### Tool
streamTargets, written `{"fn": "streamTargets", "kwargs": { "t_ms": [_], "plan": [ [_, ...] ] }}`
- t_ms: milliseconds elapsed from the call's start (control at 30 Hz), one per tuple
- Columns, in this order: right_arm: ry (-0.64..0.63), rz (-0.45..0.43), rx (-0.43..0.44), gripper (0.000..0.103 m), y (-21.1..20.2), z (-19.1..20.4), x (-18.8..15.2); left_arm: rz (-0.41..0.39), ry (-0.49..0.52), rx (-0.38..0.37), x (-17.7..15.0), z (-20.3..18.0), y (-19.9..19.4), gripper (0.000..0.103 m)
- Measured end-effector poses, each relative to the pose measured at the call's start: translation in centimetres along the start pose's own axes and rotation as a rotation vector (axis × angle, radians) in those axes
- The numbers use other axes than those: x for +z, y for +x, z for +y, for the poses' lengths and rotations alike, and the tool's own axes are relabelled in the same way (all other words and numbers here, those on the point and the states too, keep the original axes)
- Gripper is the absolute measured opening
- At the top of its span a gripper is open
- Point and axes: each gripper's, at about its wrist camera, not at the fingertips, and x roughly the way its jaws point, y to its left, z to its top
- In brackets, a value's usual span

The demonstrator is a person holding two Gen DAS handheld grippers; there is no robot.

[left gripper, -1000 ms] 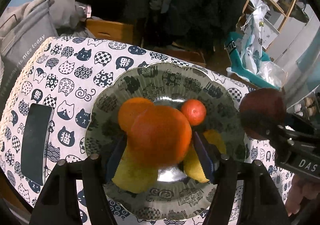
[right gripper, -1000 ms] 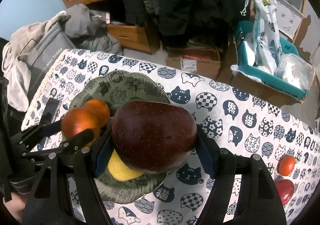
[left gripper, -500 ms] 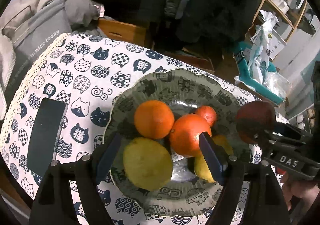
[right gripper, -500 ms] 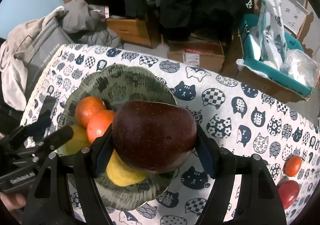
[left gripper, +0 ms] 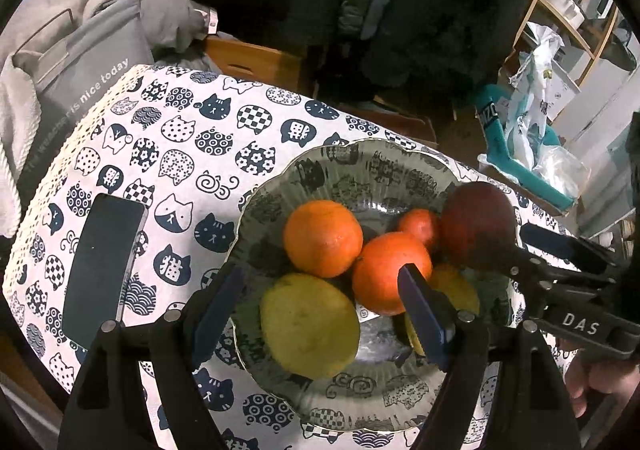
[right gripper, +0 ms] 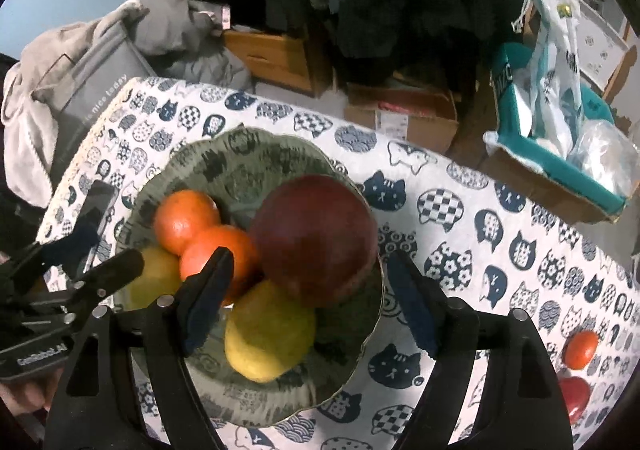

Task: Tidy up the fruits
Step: 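Open the right tool to drop the apple while the left releases the orange, then raise both tools from the bowl and move toward the remaining apple and tangerine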

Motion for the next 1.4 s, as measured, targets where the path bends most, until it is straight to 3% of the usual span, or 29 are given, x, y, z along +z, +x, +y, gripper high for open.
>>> {"fn": "streamTargets", "kwargs": {
  "t_ms": [700,1400],
  "plan": [
    [-0.028,-0.172,-0.169,0.08,-9.0,-1.1,-0.4,-0.099,0.062,-0.067,0.2,-3.2,-5.8,0.082],
    [-0.033,-0.367,-0.214,0.087,-20.4,-1.7,-4.0,-0.276,0.155,-0.1,-0.2,-6.4,-15.0,0.086]
  ]
}}
